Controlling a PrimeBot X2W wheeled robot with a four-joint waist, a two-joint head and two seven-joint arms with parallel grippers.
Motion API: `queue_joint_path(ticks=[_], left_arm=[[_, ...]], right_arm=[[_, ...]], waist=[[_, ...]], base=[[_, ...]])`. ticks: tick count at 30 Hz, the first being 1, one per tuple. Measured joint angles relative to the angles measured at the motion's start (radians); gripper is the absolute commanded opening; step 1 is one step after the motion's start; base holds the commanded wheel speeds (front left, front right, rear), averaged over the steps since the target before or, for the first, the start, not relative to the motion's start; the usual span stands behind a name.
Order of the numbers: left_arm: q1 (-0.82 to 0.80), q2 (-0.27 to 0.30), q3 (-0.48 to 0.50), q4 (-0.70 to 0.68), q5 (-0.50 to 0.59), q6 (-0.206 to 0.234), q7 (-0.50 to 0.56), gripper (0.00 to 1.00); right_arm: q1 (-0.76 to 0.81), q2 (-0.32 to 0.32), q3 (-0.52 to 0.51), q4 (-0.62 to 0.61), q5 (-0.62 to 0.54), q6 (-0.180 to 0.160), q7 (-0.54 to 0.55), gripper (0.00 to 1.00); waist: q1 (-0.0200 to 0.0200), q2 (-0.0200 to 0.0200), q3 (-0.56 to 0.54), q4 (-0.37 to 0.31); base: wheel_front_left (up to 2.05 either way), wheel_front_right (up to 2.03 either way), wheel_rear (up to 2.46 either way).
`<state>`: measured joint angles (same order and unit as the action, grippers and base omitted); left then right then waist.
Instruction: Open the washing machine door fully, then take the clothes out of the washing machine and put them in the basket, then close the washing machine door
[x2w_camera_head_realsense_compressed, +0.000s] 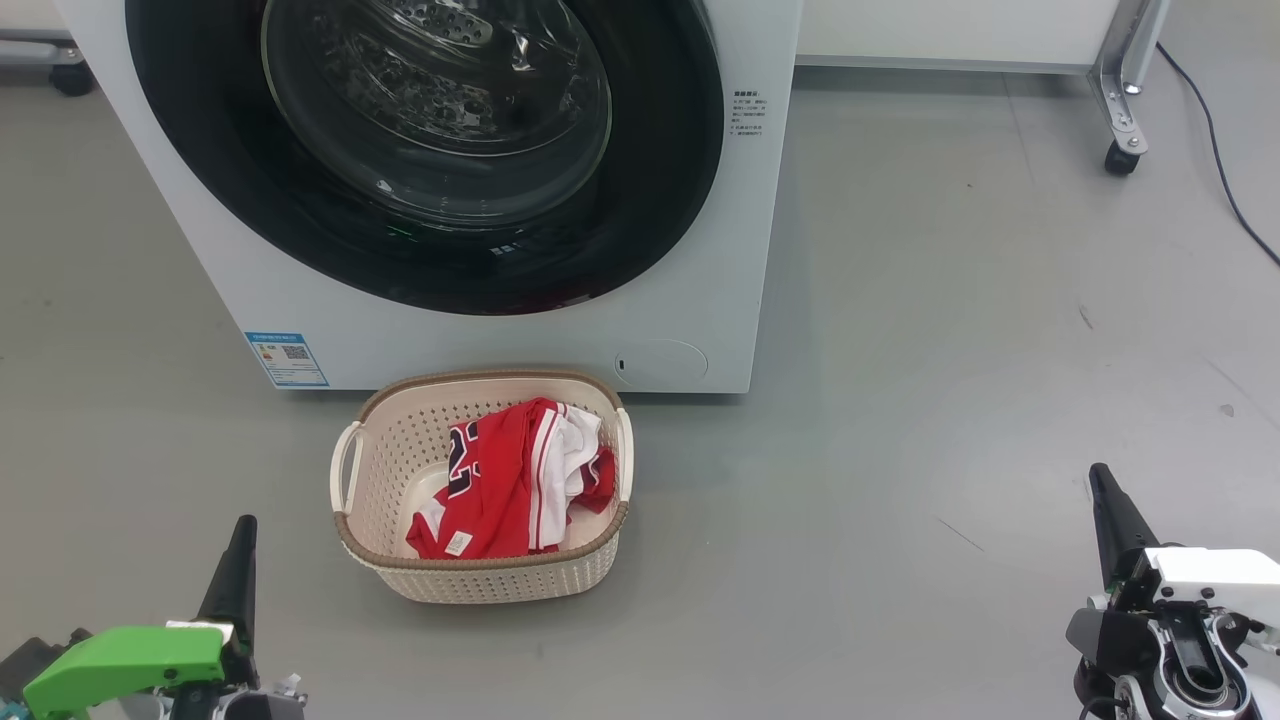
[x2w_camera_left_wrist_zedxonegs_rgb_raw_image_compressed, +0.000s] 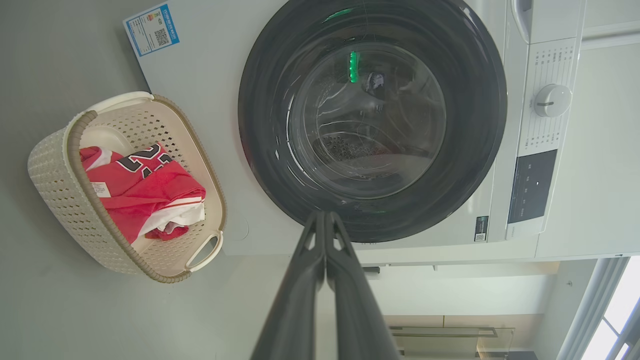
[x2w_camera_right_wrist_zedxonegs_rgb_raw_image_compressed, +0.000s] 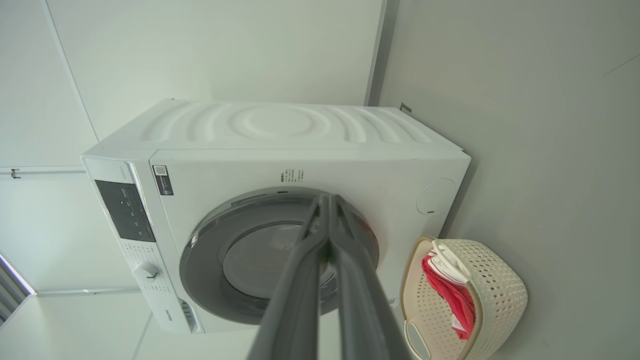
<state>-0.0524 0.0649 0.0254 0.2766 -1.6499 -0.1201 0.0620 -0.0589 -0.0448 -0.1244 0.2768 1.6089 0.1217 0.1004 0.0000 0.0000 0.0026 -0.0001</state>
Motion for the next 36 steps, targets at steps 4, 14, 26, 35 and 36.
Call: queue_joint_path(ticks=[4, 14, 26, 35, 36], left_arm=[[0.0, 0.0, 0.0, 0.0, 0.0, 0.0, 0.0, 0.0], [0.0, 0.0, 0.001, 0.001, 0.0, 0.0, 0.0, 0.0], [-0.001, 0.0, 0.001, 0.002, 0.0, 0.0, 0.0, 0.0], [-0.001, 0.0, 0.002, 0.002, 0.0, 0.0, 0.007, 0.0], [-0.001, 0.0, 0.002, 0.002, 0.0, 0.0, 0.007, 0.0]], right_arm=[[0.0, 0.0, 0.0, 0.0, 0.0, 0.0, 0.0, 0.0], [0.0, 0.0, -0.001, 0.0, 0.0, 0.0, 0.0, 0.0], [0.0, 0.0, -0.001, 0.0, 0.0, 0.0, 0.0, 0.0], [0.0, 0.0, -0.001, 0.0, 0.0, 0.0, 0.0, 0.0], [0.0, 0.0, -0.001, 0.0, 0.0, 0.0, 0.0, 0.0]], waist=[[0.0, 0.0, 0.0, 0.0], [0.0, 0.0, 0.0, 0.0], [0.0, 0.0, 0.0, 0.0], [0.0, 0.0, 0.0, 0.0], [0.0, 0.0, 0.0, 0.0]], base=[[0.0, 0.0, 0.0], [0.0, 0.0, 0.0], [0.0, 0.0, 0.0], [0.0, 0.0, 0.0], [0.0, 0.0, 0.0]])
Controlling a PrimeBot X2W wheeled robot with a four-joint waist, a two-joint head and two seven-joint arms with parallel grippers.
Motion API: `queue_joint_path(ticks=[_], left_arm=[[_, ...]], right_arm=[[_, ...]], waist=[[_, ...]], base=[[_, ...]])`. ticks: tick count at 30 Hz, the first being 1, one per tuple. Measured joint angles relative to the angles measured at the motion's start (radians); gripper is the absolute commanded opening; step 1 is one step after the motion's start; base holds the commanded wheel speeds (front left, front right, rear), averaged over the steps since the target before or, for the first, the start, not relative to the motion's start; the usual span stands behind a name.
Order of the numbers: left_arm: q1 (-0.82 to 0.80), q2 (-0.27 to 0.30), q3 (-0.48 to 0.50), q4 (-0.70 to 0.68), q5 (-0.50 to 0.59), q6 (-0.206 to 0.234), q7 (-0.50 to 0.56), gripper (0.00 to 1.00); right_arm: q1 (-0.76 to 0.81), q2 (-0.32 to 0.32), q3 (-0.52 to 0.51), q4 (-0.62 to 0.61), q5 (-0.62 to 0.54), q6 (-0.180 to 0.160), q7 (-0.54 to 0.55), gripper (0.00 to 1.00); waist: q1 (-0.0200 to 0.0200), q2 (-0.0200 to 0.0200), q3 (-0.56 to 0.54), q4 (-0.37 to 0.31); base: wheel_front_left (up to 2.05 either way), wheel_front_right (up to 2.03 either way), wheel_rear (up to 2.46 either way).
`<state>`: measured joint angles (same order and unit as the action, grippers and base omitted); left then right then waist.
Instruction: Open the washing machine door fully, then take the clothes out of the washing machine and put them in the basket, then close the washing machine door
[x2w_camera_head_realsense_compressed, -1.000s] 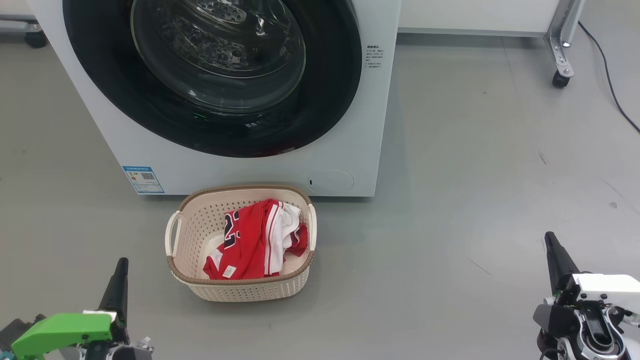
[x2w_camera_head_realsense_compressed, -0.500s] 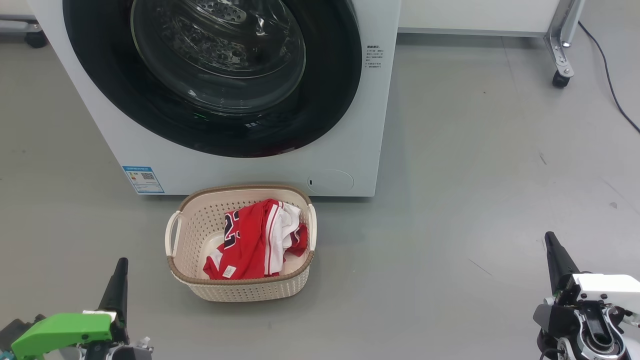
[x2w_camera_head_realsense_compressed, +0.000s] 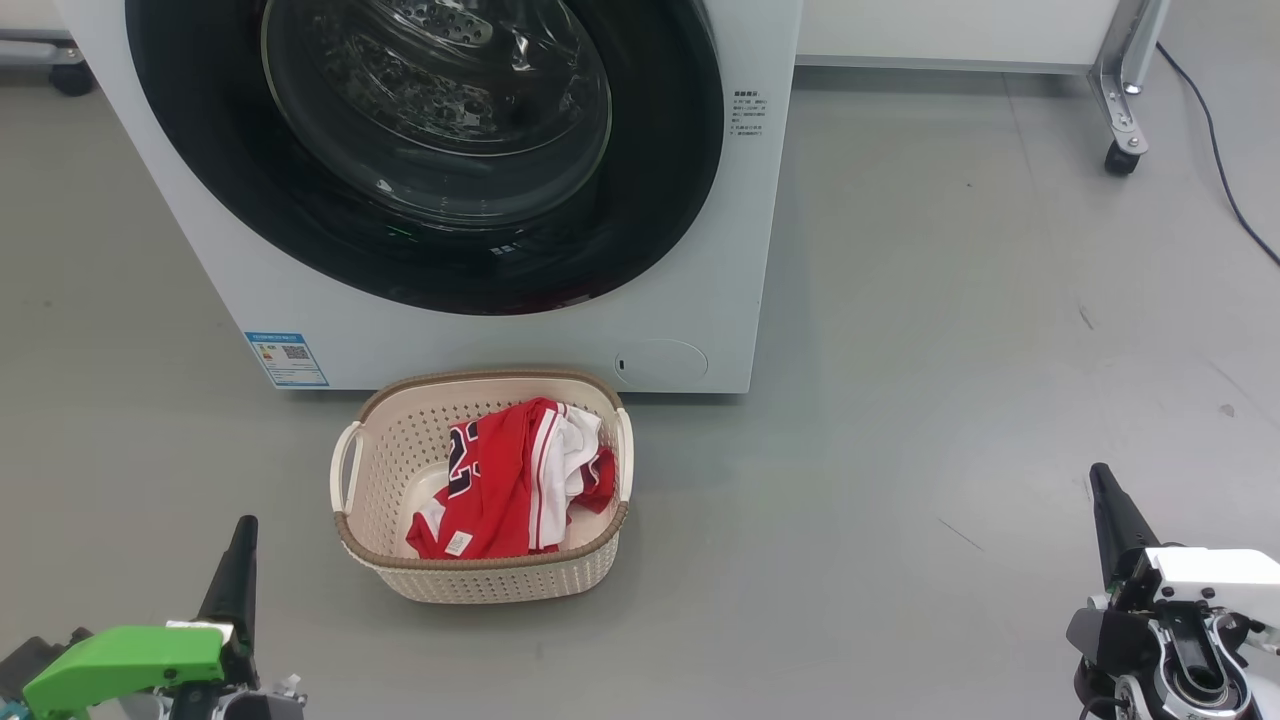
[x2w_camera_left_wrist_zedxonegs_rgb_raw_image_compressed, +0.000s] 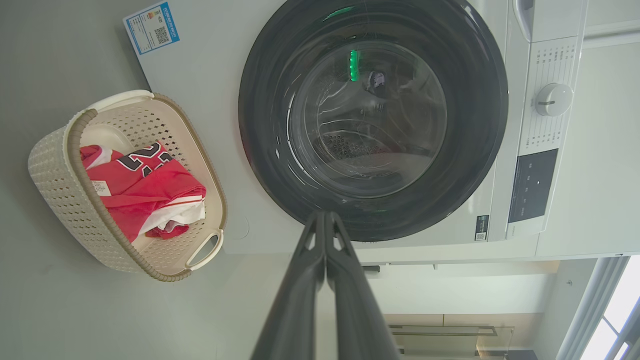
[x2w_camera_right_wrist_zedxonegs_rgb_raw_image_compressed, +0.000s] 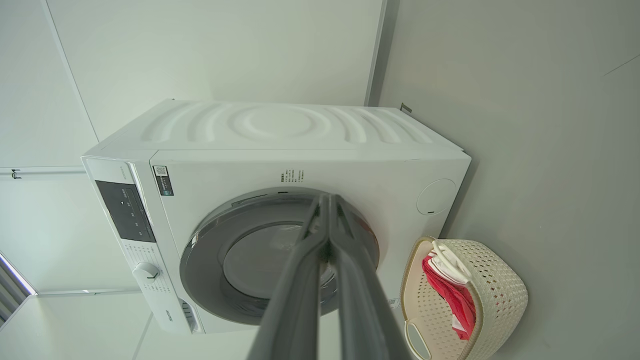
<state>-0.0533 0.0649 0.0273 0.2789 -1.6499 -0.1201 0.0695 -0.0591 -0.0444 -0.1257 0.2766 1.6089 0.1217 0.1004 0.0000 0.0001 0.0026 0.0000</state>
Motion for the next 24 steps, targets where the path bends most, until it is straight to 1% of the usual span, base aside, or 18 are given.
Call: queue_joint_path(ticks=[24], left_arm=[[0.0, 0.0, 0.002, 0.0, 0.0, 0.0, 0.0, 0.0]], right_arm=[[0.0, 0.0, -0.001, 0.0, 0.0, 0.0, 0.0, 0.0]], waist=[[0.0, 0.0, 0.0, 0.0]], base=[[0.0, 0.0, 0.0]])
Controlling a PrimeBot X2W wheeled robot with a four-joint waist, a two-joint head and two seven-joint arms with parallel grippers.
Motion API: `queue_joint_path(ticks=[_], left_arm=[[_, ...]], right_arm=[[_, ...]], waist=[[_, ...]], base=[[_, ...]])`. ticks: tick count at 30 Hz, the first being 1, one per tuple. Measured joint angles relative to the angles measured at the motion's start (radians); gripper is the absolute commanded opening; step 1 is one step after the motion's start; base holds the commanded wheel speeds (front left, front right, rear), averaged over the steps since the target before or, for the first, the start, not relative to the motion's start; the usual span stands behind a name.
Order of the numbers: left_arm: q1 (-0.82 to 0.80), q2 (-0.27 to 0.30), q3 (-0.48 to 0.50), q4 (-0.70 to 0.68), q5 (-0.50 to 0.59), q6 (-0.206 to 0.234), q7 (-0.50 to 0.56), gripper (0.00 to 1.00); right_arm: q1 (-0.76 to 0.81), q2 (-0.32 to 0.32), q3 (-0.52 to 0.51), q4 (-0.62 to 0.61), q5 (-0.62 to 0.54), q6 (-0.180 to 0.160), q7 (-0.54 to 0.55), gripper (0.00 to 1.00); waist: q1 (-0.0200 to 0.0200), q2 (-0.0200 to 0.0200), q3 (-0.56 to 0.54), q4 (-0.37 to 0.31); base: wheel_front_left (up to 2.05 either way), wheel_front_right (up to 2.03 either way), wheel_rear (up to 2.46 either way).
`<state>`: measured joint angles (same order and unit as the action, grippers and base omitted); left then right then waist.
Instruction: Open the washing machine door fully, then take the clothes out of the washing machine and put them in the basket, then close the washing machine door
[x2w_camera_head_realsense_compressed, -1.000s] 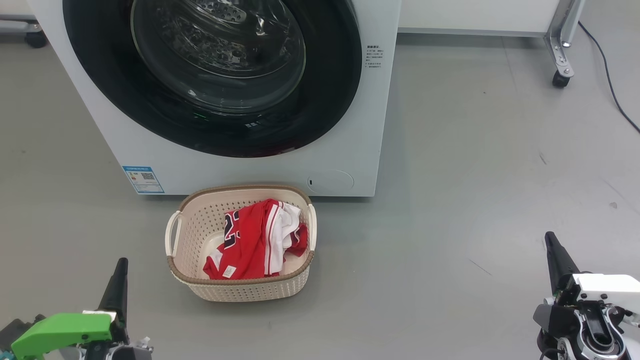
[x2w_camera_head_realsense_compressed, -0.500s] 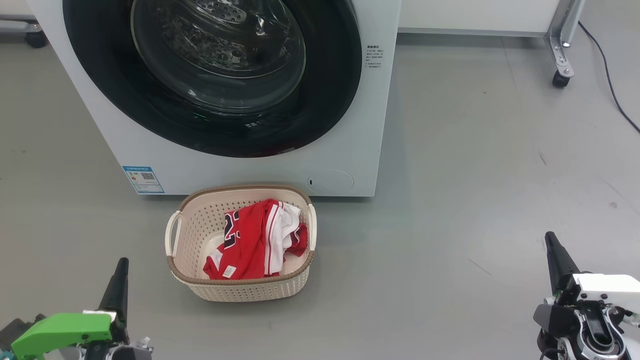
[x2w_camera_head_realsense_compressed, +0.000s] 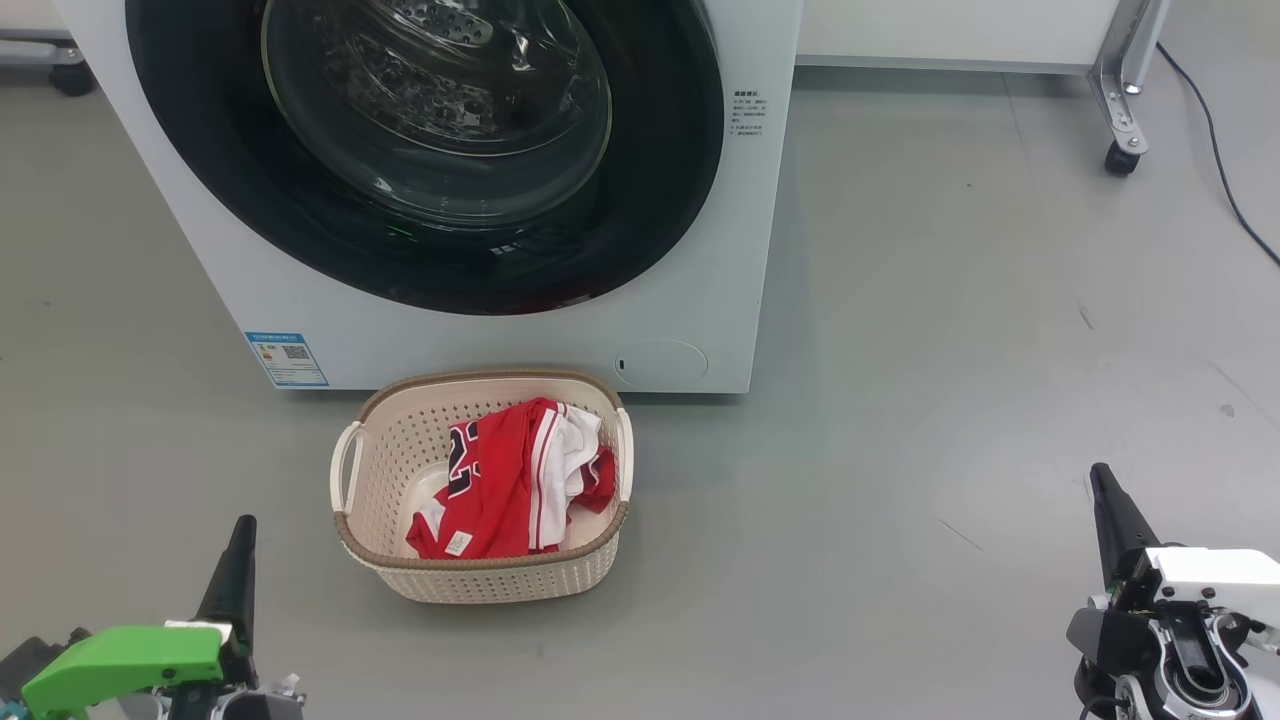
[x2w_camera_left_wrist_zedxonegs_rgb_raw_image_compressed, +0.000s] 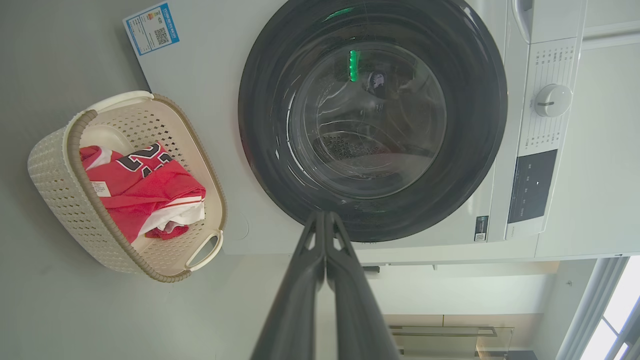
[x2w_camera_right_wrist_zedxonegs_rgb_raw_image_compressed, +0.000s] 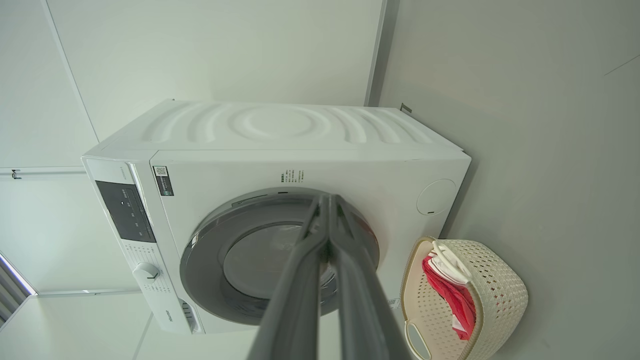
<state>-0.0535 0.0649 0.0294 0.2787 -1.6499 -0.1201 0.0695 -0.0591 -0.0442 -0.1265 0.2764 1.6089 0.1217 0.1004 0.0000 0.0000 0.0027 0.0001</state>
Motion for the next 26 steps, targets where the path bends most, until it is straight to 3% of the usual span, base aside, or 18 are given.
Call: queue_joint_path(ticks=[26], left_arm=[[0.0, 0.0, 0.002, -0.001, 0.0, 0.0, 0.0, 0.0]], right_arm=[[0.0, 0.0, -0.001, 0.0, 0.0, 0.0, 0.0, 0.0]], waist=[[0.0, 0.0, 0.0, 0.0]], base=[[0.0, 0.0, 0.0]])
